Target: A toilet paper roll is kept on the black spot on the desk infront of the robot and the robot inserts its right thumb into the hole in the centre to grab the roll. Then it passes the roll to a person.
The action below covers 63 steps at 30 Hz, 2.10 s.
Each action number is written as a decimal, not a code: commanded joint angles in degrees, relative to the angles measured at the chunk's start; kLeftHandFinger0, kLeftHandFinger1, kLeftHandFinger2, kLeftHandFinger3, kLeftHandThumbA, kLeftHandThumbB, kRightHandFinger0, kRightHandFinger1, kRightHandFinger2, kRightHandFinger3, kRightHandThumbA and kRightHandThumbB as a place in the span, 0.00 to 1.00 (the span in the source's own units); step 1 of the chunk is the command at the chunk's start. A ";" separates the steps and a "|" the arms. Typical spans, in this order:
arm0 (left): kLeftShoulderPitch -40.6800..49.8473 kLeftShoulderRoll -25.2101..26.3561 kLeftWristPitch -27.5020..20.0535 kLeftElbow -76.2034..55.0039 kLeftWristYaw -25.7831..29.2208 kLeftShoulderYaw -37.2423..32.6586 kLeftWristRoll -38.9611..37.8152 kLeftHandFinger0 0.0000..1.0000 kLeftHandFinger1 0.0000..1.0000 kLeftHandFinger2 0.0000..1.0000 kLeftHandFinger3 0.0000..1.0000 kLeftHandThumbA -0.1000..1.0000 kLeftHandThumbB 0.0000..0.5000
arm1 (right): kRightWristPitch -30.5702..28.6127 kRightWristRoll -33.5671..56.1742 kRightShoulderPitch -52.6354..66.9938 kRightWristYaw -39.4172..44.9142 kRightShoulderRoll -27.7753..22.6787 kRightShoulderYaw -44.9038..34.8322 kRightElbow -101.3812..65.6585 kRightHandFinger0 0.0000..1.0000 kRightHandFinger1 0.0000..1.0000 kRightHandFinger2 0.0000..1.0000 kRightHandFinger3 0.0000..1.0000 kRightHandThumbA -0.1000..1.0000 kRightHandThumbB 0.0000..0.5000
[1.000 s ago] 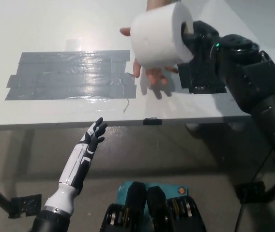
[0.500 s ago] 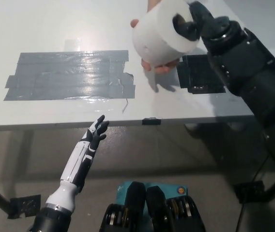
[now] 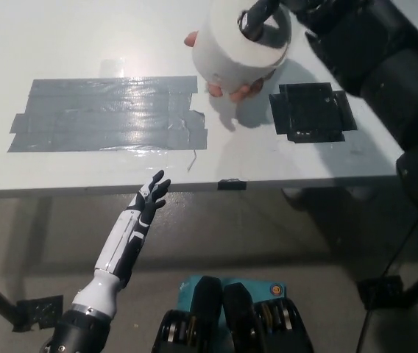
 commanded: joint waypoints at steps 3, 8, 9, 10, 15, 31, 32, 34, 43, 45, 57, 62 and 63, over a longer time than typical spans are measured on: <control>-1.62 0.94 -0.52 -0.99 -1.49 -0.40 0.09 1.00 1.00 1.00 1.00 1.00 0.45 | 0.18 -8.72 -10.41 12.14 -4.21 2.23 -1.31 1.00 1.00 1.00 1.00 0.87 1.00; -1.67 1.02 -0.59 -0.86 -1.67 -0.41 -0.08 1.00 1.00 1.00 1.00 1.00 0.46 | 3.10 -9.60 -11.99 14.17 -6.52 0.54 -3.98 1.00 1.00 1.00 1.00 0.78 1.00; -1.68 1.02 -0.56 -0.87 -1.73 -0.40 -0.22 1.00 1.00 1.00 1.00 1.00 0.46 | 3.11 -10.29 -12.39 14.41 -7.08 0.57 -4.44 1.00 1.00 1.00 1.00 0.81 1.00; -1.67 0.98 -0.64 -0.83 -1.75 -0.38 -0.35 1.00 1.00 1.00 1.00 1.00 0.45 | 2.82 -10.90 -12.86 14.93 -7.77 0.70 -4.90 1.00 1.00 1.00 1.00 0.82 1.00; -1.16 0.32 -1.03 -0.46 -1.79 -0.46 -0.79 1.00 1.00 1.00 1.00 1.00 0.47 | 3.58 -12.21 -14.68 18.08 -11.80 -0.99 -10.22 1.00 1.00 1.00 1.00 0.86 1.00; -4.49 0.71 -0.19 0.41 -1.34 0.47 -0.37 1.00 1.00 1.00 1.00 1.00 0.45 | 8.16 -9.63 18.37 19.61 -29.24 -38.73 -101.49 1.00 1.00 1.00 1.00 0.99 0.94; -4.95 0.25 -0.41 0.99 -1.14 0.54 -0.67 1.00 1.00 1.00 1.00 1.00 0.45 | 8.16 -7.36 25.04 16.91 -27.72 -41.79 -108.66 1.00 1.00 1.00 1.00 0.95 0.91; -5.07 0.16 -0.42 1.09 -1.08 0.49 -0.57 1.00 1.00 1.00 1.00 1.00 0.44 | 8.16 -6.38 31.22 15.16 -26.11 -43.42 -113.75 1.00 1.00 1.00 1.00 0.95 0.88; -4.26 -0.62 -1.69 1.75 -0.10 0.47 -0.05 1.00 1.00 1.00 1.00 1.00 0.45 | 5.35 -0.13 65.21 -1.41 -7.35 -40.45 -122.49 1.00 1.00 1.00 1.00 0.76 0.66; -3.88 -0.70 -1.72 1.62 -0.03 0.50 -0.10 1.00 1.00 1.00 1.00 1.00 0.45 | 0.82 -1.05 68.76 -2.84 -4.67 -39.25 -119.08 1.00 1.00 1.00 1.00 0.77 0.63; 1.30 -1.27 -1.95 0.48 -0.63 0.05 -1.09 1.00 1.00 1.00 1.00 1.00 0.47 | -24.82 -4.52 82.97 -7.25 6.83 -38.70 -88.21 1.00 1.00 1.00 1.00 0.80 0.48; 3.48 -1.29 -3.13 0.53 -0.54 -0.54 -0.20 1.00 1.00 1.00 1.00 1.00 0.46 | -28.47 -3.14 85.80 -5.99 8.54 -39.79 -83.58 1.00 1.00 1.00 1.00 0.78 0.43; 4.30 -1.35 -3.23 0.27 -0.42 -0.66 0.10 1.00 1.00 1.00 1.00 1.00 0.47 | -29.18 -3.29 86.70 -5.74 8.56 -39.93 -83.06 1.00 1.00 1.00 1.00 0.78 0.41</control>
